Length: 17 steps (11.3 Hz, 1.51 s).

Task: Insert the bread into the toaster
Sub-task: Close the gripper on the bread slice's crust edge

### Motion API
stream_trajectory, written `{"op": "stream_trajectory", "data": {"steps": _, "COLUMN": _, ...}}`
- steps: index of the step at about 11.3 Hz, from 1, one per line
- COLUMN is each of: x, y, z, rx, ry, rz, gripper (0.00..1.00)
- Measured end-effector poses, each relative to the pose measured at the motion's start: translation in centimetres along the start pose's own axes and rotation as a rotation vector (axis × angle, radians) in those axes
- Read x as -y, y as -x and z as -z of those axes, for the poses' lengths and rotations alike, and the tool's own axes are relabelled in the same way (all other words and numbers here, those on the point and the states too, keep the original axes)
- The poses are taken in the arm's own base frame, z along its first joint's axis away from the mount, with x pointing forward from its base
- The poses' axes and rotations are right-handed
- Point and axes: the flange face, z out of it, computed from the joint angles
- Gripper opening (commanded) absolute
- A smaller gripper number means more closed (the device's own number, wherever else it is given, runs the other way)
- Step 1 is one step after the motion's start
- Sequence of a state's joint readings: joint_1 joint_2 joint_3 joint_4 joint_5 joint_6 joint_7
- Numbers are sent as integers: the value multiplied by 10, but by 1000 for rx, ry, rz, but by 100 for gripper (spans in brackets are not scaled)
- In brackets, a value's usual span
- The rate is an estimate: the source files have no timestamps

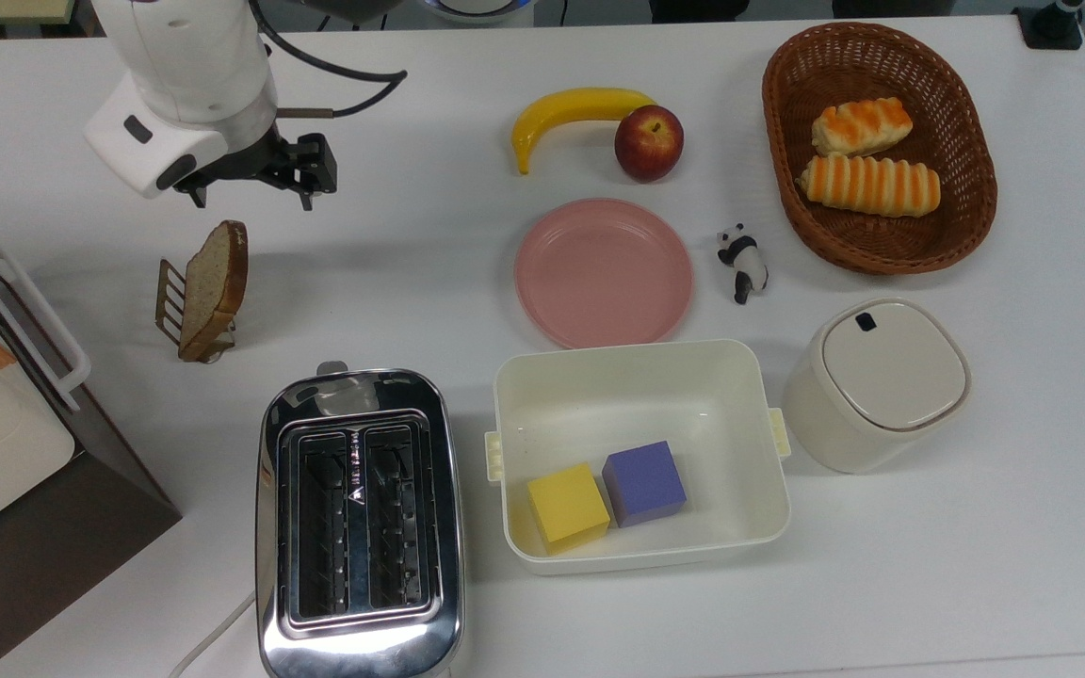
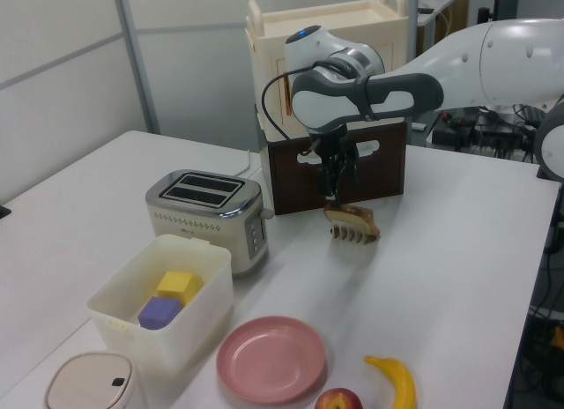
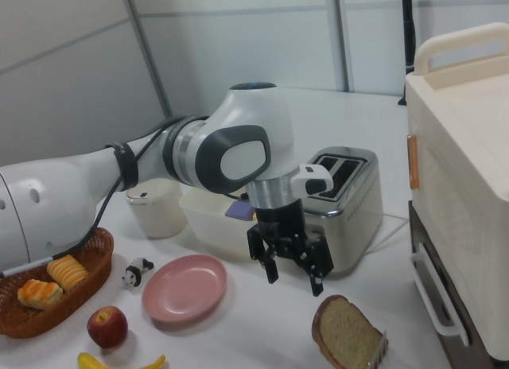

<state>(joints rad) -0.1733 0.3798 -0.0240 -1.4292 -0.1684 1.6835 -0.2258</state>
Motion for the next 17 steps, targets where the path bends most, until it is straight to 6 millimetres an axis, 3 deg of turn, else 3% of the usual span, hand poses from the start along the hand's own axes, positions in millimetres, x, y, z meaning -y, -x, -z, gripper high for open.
{"op": "stream_trajectory", "data": {"steps": 5, "x": -2, "y": -14, "z": -27, "rx": 15, "ry": 37, "rz": 14, "gripper": 98}}
{"op": "stream_trajectory", "data": {"steps": 7, "x": -1, "y": -21, "z": -42, "rx": 26, "ry": 39, "rz": 20, "gripper": 75}}
{"op": "stream_trajectory", "data": {"steps": 11, "x": -2, "y": -27, "z": -63, "rx": 64, "ry": 65, "rz": 33, "gripper": 41}}
{"op": "stream_trajectory", "data": {"steps": 15, "x": -3, "y": -27, "z": -63, "rx": 67, "ry": 76, "rz": 49, "gripper": 17}}
{"op": "stream_trajectory", "data": {"steps": 17, "x": -4, "y": -27, "z": -62, "rx": 64, "ry": 77, "rz": 53, "gripper": 16}}
